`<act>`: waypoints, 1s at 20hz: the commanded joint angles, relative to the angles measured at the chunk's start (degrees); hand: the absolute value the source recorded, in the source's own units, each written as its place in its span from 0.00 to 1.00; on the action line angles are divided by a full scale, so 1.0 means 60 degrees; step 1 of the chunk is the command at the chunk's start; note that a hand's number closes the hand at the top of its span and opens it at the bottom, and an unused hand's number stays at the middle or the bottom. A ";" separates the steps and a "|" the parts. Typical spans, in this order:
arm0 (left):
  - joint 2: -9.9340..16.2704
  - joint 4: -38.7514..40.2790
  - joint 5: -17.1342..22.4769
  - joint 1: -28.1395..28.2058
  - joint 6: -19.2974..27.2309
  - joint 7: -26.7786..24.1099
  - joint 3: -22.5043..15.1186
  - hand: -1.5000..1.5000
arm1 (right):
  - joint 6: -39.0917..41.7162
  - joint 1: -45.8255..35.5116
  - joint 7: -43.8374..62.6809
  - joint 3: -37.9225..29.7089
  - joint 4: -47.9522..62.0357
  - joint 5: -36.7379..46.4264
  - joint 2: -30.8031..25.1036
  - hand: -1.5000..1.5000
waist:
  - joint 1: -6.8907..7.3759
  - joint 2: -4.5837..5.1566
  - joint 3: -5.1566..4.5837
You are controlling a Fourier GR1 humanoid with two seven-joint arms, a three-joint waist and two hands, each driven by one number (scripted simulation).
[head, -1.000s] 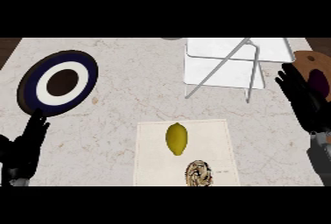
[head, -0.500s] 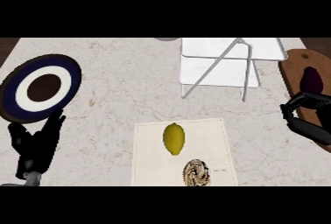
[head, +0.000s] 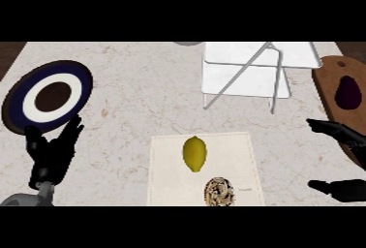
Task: Pick the cupcake from the placemat and place it in the tiered shelf
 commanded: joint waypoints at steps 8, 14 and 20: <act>-0.0556 0.0023 -0.0232 0.0172 -0.0070 0.0156 -0.0163 0.50 | 0.0663 0.0651 0.3884 0.0696 -0.4621 -0.0062 -0.1203 0.00 | 0.0084 0.0048 -0.0091; -0.0398 0.0224 -0.0259 -0.0104 -0.0290 0.0346 0.0100 0.50 | -0.0780 0.0027 0.7646 0.1754 -0.6768 0.0798 -0.0823 0.00 | 0.0122 0.0058 -0.0095; -0.0733 0.0494 -0.0467 -0.0205 -0.0492 0.0184 -0.0060 0.50 | -0.1032 -0.2134 1.0009 0.3474 -0.5792 0.2687 0.0011 0.00 | 0.0337 0.0109 -0.0099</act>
